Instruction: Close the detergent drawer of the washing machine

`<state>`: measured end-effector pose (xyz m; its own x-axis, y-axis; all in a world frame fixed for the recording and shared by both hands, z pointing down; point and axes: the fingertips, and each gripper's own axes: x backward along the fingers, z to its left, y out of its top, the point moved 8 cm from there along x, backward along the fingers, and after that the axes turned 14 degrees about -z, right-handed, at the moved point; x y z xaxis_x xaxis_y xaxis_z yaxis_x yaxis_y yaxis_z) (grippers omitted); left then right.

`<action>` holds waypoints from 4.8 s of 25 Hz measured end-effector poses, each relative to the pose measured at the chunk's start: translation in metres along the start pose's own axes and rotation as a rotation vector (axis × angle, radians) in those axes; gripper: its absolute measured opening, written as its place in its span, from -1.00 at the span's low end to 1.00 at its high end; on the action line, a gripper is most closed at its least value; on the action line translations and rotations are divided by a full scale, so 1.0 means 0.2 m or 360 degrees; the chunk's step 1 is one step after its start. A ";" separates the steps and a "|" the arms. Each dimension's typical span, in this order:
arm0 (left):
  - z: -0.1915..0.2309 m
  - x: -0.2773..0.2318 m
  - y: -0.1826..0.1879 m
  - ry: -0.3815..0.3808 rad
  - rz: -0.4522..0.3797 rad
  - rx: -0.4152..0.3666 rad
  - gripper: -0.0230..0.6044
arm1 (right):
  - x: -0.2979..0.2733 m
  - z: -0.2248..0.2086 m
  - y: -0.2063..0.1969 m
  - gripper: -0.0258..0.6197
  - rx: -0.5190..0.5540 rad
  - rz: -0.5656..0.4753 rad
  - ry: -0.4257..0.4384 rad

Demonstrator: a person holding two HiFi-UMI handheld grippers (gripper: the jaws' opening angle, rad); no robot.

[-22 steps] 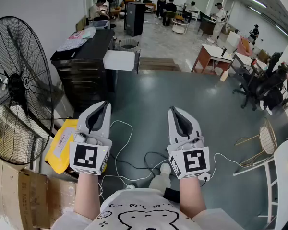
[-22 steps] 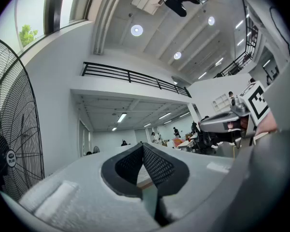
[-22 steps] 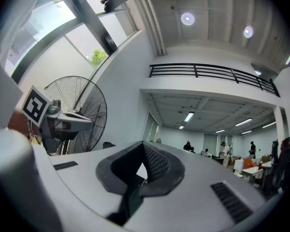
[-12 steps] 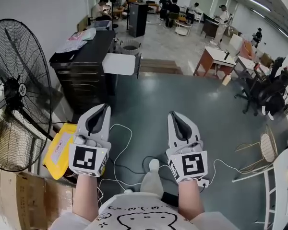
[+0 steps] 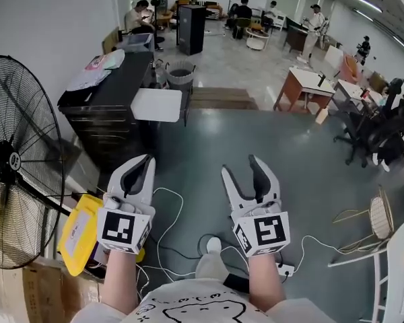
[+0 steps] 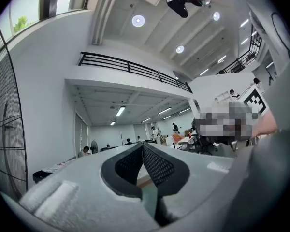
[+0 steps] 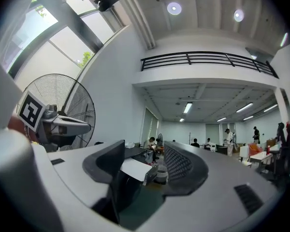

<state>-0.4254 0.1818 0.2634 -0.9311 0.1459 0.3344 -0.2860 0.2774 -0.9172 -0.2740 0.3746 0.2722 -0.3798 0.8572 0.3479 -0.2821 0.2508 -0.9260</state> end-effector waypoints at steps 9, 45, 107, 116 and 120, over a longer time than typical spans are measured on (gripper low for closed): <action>0.05 -0.48 -0.17 0.0129 0.0006 -0.0007 -0.87 | -0.38 -0.42 -0.19 -0.18 -0.0070 0.0014 0.0119; 0.45 -1.47 -0.77 0.0349 0.0048 0.0037 -0.87 | -1.36 -1.05 -0.80 -0.18 -0.0216 0.0051 0.0345; 1.10 -1.98 -1.72 0.0644 0.0711 0.0159 -0.87 | -2.15 -0.77 -2.65 -0.01 -0.1647 0.1150 0.1170; 1.05 -1.96 -1.73 0.0644 0.0786 0.0127 -0.87 | -2.18 -0.74 -2.78 0.19 -0.1902 0.1109 0.1403; 1.03 -1.95 -1.75 0.0656 0.0818 0.0133 -0.87 | -2.23 -0.72 -2.81 0.26 -0.1918 0.1102 0.1551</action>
<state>-0.0096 -0.1678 0.4094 -0.7954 0.5961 -0.1096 0.1392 0.0036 -0.9903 0.1811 -0.0832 0.6167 0.6367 0.7677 0.0726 0.6471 -0.4807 -0.5918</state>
